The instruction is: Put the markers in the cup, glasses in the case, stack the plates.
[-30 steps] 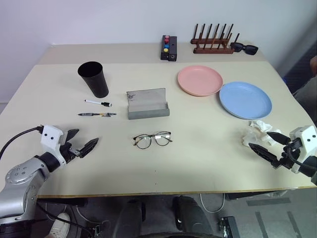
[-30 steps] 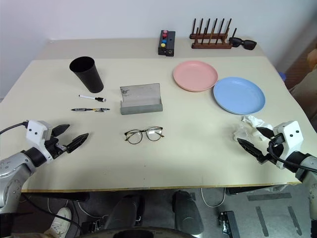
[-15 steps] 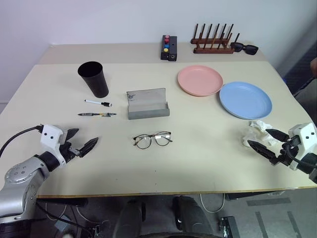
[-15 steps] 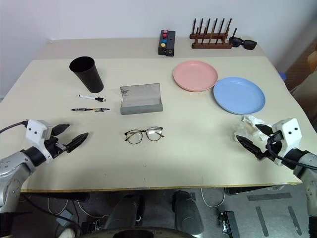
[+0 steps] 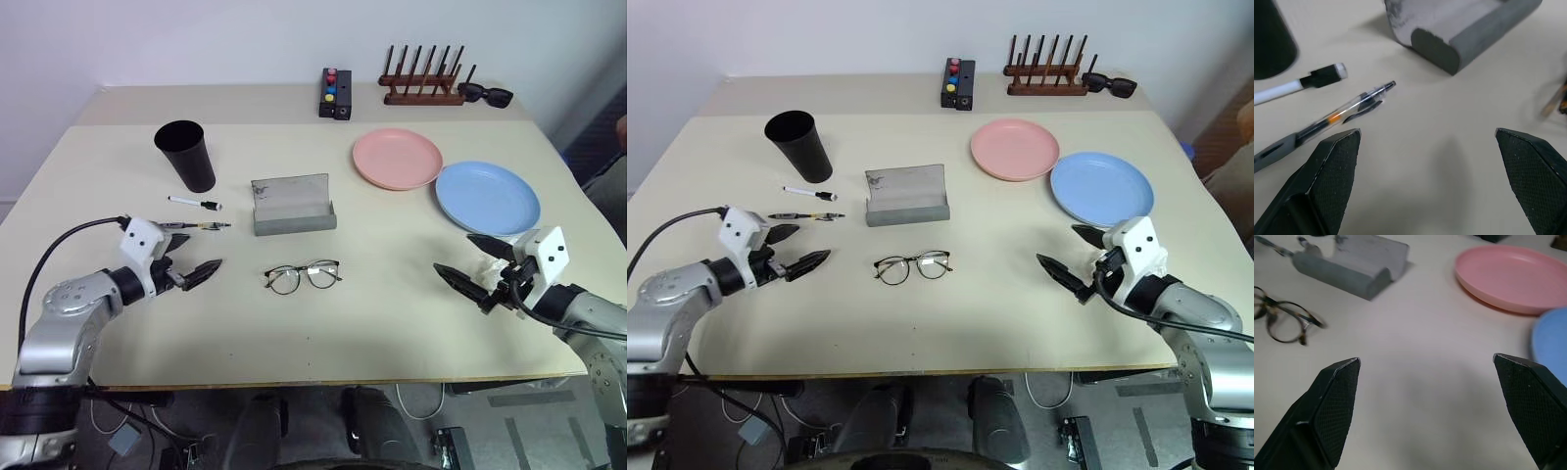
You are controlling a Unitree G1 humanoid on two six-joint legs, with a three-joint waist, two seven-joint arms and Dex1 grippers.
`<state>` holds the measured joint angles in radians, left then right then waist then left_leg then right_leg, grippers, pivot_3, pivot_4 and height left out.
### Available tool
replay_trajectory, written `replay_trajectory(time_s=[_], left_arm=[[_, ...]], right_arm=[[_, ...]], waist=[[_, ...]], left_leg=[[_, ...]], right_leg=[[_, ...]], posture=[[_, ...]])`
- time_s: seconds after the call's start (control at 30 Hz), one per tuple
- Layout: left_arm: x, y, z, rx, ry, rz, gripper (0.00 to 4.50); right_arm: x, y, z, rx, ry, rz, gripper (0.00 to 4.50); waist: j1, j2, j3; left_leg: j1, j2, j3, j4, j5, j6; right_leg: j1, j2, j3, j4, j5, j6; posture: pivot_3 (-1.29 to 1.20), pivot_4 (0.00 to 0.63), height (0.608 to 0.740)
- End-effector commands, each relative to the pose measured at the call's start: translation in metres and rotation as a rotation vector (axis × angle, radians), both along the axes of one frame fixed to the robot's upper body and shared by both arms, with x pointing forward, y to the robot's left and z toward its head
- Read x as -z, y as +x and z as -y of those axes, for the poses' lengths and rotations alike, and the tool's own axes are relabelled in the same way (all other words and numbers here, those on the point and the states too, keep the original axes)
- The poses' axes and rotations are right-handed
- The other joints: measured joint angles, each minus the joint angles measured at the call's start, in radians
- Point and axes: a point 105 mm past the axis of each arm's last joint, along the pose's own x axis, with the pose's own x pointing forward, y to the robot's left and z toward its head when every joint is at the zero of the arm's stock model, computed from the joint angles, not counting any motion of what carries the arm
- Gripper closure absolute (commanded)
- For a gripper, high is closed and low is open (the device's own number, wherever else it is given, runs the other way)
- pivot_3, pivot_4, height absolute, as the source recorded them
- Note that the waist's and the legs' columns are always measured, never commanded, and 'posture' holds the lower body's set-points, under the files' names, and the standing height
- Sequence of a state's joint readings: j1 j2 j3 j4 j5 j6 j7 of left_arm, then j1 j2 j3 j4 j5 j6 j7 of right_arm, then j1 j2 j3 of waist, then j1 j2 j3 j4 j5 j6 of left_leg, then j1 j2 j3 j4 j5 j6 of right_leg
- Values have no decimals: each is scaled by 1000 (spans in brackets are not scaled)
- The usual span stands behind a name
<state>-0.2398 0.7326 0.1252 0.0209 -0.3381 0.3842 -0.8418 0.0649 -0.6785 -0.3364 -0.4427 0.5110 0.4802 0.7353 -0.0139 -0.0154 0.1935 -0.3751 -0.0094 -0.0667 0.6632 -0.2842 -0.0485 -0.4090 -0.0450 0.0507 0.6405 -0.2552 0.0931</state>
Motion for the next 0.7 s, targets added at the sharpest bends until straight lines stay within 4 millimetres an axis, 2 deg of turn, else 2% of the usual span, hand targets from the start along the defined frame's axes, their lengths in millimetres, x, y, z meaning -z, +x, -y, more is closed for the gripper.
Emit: replay_trajectory(time_s=[0.03, 0.3, 0.4, 0.57, 0.63, 0.7], left_arm=[[-9, 23, 3, 94, 128, 9, 0], [-16, 62, -2, 177, 288, -58, 0], [-5, 64, -9, 191, 346, -145, 0], [1, 64, -8, 223, 330, -243, 0], [4, 63, -9, 229, 343, -263, 520], [6, 64, -13, 206, 351, -270, 1350]], right_arm=[[-15, -7, -27, -65, 38, 58, 66], [-6, -13, -44, -74, 70, 30, 66], [-5, -13, -48, -76, 78, 29, 66], [-5, -14, -52, -82, 86, 31, 66], [-5, -14, -53, -82, 88, 32, 0], [-5, -15, -53, -82, 89, 30, 0]], waist=[[4, 0, 0], [-3, 0, 0], [-3, 0, 0], [-2, 0, 0], [-2, 0, 0], [-2, 0, 0]], left_leg=[[0, 0, 0, 0, 0, 0], [-2, -2, 1, -2, -3, 5], [-3, -2, 1, -2, -4, 6], [-4, -3, 1, -2, -4, 7], [-4, -3, 1, -2, -4, 7], [-4, -3, 1, -1, -4, 7]], right_leg=[[0, 0, 0, 0, 0, 0], [-1, 1, -1, -5, 2, 4], [-2, 0, -1, -5, 2, 5], [-2, 0, -1, -5, 2, 6], [-2, 0, -1, -5, 2, 6], [-2, 0, -1, -5, 2, 6]], posture=[[0, 150, 735], [0, 150, 735], [0, 150, 735], [0, 150, 735], [0, 150, 735], [0, 150, 735]])
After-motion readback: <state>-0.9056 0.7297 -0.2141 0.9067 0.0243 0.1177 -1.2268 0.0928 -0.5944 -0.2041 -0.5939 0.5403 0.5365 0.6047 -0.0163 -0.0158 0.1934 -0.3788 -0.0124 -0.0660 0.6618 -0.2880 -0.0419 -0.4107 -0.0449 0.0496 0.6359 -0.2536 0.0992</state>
